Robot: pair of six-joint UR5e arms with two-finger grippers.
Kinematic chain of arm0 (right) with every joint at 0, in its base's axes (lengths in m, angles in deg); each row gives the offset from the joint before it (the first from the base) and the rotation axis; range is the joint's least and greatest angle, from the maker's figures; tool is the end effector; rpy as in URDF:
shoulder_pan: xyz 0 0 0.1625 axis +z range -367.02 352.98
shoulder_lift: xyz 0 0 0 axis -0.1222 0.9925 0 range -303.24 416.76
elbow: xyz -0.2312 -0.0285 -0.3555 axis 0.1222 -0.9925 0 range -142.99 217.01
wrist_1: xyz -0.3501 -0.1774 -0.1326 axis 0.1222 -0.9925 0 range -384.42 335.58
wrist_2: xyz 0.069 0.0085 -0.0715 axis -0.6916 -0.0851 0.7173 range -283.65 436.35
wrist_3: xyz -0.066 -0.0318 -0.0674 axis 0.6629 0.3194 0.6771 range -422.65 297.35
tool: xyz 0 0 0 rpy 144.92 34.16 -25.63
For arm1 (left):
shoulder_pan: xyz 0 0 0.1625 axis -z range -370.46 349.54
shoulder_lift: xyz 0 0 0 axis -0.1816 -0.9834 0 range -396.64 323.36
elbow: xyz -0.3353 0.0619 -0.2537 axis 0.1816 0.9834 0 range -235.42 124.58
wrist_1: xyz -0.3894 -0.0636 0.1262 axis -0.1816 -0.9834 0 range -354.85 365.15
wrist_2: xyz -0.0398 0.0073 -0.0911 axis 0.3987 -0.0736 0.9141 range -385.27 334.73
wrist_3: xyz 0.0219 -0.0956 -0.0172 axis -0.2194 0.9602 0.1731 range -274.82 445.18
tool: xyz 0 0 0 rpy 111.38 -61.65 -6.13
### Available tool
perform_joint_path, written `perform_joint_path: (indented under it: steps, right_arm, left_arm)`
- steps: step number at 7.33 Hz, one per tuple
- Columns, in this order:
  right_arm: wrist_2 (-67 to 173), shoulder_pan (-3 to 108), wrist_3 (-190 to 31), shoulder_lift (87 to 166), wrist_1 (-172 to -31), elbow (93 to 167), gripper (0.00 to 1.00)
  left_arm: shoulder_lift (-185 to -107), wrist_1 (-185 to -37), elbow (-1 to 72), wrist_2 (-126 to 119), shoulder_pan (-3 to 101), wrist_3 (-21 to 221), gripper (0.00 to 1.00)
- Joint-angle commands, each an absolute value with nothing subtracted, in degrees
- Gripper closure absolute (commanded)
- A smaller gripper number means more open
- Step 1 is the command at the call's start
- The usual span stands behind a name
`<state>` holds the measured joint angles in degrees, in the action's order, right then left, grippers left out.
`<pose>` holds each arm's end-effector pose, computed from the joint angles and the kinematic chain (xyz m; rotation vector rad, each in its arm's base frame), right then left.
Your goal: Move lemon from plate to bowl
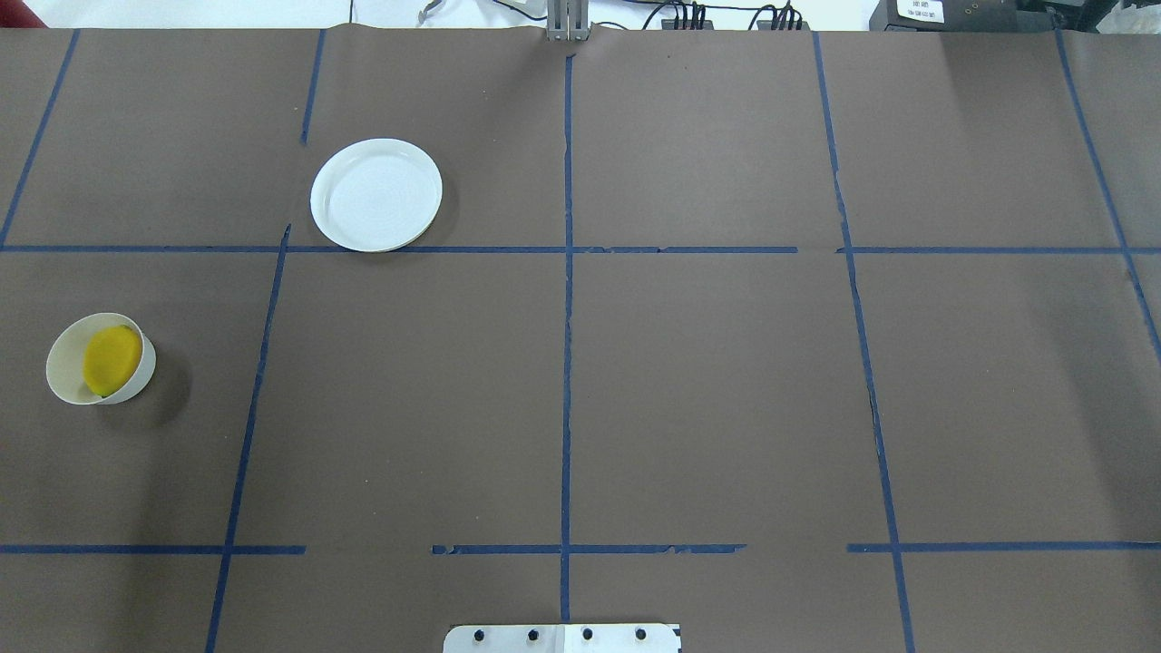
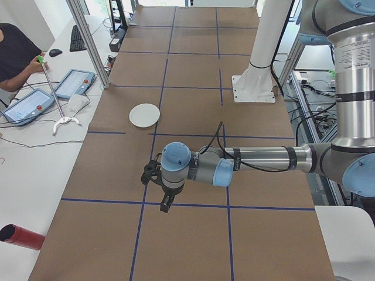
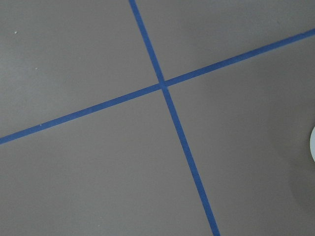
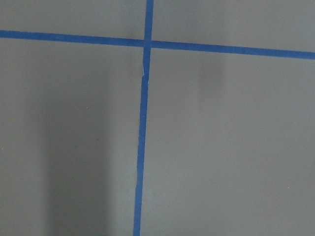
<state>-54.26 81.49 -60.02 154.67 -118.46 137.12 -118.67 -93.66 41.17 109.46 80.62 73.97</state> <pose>0.0573 -0.4324 0.6471 -0.0236 -0.7090 -0.0575 -0.0716 -0.4398 0.6501 0.2062 0.7634 0.2179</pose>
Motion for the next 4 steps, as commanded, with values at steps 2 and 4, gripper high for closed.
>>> perform_joint_path:
  steps: [2,4]
  right_arm:
    - [-54.26,81.49,-60.01,154.67,-118.46,137.12,0.00]
    - [-54.26,81.49,-60.01,154.67,-118.46,137.12,0.00]
  left_arm:
    - [-117.78,-89.07,45.10,110.61,81.82,76.39,0.00]
    - [-116.36,-86.36,47.59,110.79,81.65,76.66,0.00]
